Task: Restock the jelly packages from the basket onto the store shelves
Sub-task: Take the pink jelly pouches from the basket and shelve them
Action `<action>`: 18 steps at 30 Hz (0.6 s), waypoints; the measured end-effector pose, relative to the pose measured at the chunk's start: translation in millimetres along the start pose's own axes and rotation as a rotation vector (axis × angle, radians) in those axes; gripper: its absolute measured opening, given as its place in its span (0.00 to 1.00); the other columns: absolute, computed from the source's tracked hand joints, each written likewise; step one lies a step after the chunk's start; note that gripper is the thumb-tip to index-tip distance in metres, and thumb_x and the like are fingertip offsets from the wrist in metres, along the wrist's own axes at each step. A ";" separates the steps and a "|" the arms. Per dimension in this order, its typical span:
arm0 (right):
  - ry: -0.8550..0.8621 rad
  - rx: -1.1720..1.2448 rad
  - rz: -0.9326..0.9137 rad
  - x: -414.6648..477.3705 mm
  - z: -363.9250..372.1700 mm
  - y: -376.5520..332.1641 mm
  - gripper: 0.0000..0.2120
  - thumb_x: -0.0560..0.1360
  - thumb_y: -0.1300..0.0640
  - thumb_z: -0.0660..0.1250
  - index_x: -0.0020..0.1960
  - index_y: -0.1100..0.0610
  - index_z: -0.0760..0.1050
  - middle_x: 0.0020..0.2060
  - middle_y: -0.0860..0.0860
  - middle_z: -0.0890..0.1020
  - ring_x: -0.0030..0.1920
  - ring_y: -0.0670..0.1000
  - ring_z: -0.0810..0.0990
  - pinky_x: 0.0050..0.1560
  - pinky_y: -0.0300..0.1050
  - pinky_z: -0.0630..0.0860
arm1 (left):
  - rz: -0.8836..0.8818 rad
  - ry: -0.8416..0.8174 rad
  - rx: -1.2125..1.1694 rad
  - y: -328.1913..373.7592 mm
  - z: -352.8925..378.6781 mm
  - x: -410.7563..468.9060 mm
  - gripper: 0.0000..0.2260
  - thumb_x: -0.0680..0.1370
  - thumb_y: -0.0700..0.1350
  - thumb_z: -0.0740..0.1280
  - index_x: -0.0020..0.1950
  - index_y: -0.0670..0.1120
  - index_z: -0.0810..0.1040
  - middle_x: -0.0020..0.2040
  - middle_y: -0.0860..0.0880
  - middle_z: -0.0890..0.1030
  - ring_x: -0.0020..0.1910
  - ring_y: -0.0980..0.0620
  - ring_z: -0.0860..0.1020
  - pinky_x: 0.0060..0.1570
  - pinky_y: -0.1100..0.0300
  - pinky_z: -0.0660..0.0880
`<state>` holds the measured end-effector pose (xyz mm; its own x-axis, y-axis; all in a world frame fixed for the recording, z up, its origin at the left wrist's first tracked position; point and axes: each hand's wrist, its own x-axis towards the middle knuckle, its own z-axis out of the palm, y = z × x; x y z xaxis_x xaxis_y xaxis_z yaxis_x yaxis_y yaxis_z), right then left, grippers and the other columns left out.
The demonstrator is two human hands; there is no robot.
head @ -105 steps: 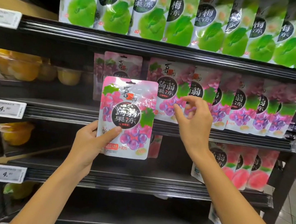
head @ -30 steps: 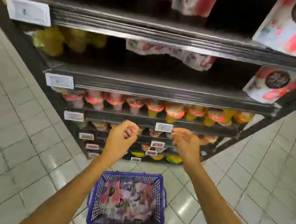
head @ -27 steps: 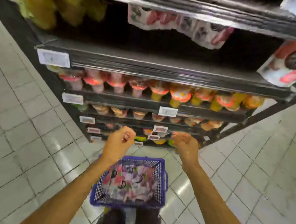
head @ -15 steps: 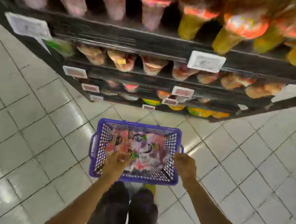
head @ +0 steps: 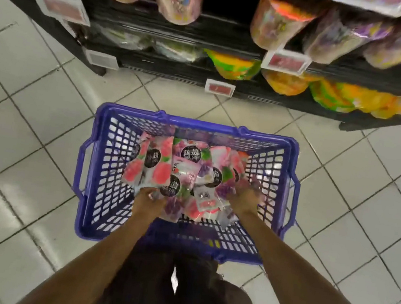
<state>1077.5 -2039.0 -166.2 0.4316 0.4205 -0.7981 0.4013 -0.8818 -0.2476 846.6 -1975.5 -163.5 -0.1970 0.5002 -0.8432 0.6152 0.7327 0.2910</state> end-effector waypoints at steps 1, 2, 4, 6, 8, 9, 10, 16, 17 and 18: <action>-0.006 -0.010 0.008 7.5 6.7 -1.5 0.17 0.78 0.57 0.68 0.66 0.57 0.76 0.65 0.60 0.76 0.58 0.62 0.81 0.38 0.38 0.81 | 0.003 0.024 0.017 -2.6 6.1 8.9 0.16 0.72 0.39 0.75 0.57 0.38 0.77 0.51 0.44 0.79 0.50 0.48 0.77 0.49 0.57 0.74; -0.008 -0.014 0.017 13.2 12.6 -4.1 0.15 0.77 0.54 0.70 0.61 0.57 0.78 0.56 0.58 0.81 0.49 0.60 0.83 0.42 0.48 0.83 | -0.002 0.027 0.016 -6.2 11.5 16.2 0.14 0.70 0.39 0.77 0.52 0.38 0.78 0.46 0.46 0.80 0.48 0.48 0.79 0.47 0.57 0.76; -0.023 -0.064 0.046 21.4 23.7 -7.8 0.13 0.74 0.49 0.71 0.52 0.58 0.80 0.45 0.54 0.81 0.46 0.58 0.83 0.46 0.53 0.82 | -0.006 -0.002 0.008 -14.1 20.9 24.5 0.12 0.68 0.38 0.78 0.36 0.41 0.75 0.29 0.53 0.80 0.34 0.55 0.80 0.35 0.62 0.76; -0.028 -0.049 0.067 25.0 32.6 -9.1 0.14 0.71 0.48 0.74 0.47 0.58 0.79 0.44 0.54 0.82 0.49 0.56 0.82 0.48 0.46 0.79 | 0.004 -0.011 0.042 -20.7 26.0 25.3 0.17 0.66 0.41 0.79 0.30 0.48 0.70 0.20 0.55 0.75 0.23 0.58 0.76 0.24 0.66 0.71; -0.077 0.052 0.094 24.5 38.1 -9.4 0.15 0.68 0.49 0.77 0.47 0.60 0.82 0.42 0.53 0.84 0.41 0.50 0.82 0.45 0.43 0.79 | 0.018 0.009 0.048 -22.2 26.9 25.2 0.17 0.65 0.46 0.81 0.32 0.48 0.71 0.25 0.57 0.76 0.29 0.55 0.76 0.28 0.66 0.73; -0.103 0.098 0.108 22.2 39.2 -9.6 0.15 0.68 0.50 0.78 0.47 0.60 0.83 0.41 0.52 0.85 0.38 0.48 0.81 0.44 0.41 0.79 | 0.026 0.025 0.086 -21.7 25.7 23.9 0.18 0.65 0.49 0.80 0.36 0.45 0.72 0.30 0.56 0.78 0.35 0.52 0.76 0.36 0.64 0.75; -0.116 0.128 0.113 19.5 39.6 -9.8 0.15 0.68 0.51 0.78 0.49 0.60 0.83 0.41 0.52 0.85 0.38 0.47 0.81 0.42 0.40 0.78 | 0.025 0.034 0.158 -21.9 24.3 23.9 0.19 0.66 0.51 0.79 0.41 0.44 0.72 0.38 0.53 0.78 0.43 0.50 0.76 0.46 0.59 0.75; -0.086 0.200 0.179 14.4 34.1 -2.7 0.07 0.66 0.56 0.76 0.42 0.56 0.81 0.39 0.52 0.84 0.41 0.52 0.82 0.40 0.40 0.74 | 0.024 -0.015 0.227 -28.2 20.2 34.5 0.19 0.65 0.53 0.80 0.43 0.43 0.78 0.46 0.43 0.82 0.52 0.43 0.80 0.55 0.50 0.77; -0.092 0.238 0.210 13.9 33.1 1.0 0.06 0.66 0.58 0.76 0.40 0.57 0.81 0.37 0.52 0.84 0.39 0.51 0.82 0.39 0.40 0.75 | -0.010 -0.038 0.193 -30.2 18.4 35.2 0.24 0.64 0.52 0.80 0.50 0.41 0.77 0.48 0.44 0.82 0.51 0.44 0.80 0.53 0.51 0.78; -0.101 0.277 0.234 12.7 33.2 5.3 0.05 0.65 0.59 0.76 0.40 0.58 0.82 0.36 0.52 0.85 0.37 0.50 0.81 0.38 0.40 0.76 | -0.044 -0.082 0.114 -32.1 18.1 35.0 0.27 0.64 0.51 0.81 0.55 0.39 0.76 0.49 0.45 0.82 0.49 0.45 0.82 0.49 0.52 0.80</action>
<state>1058.3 -2045.5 -195.9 0.3985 0.1897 -0.8973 0.0613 -0.9817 -0.1803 833.7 -1989.9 -210.5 -0.1653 0.4263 -0.8894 0.6913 0.6932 0.2038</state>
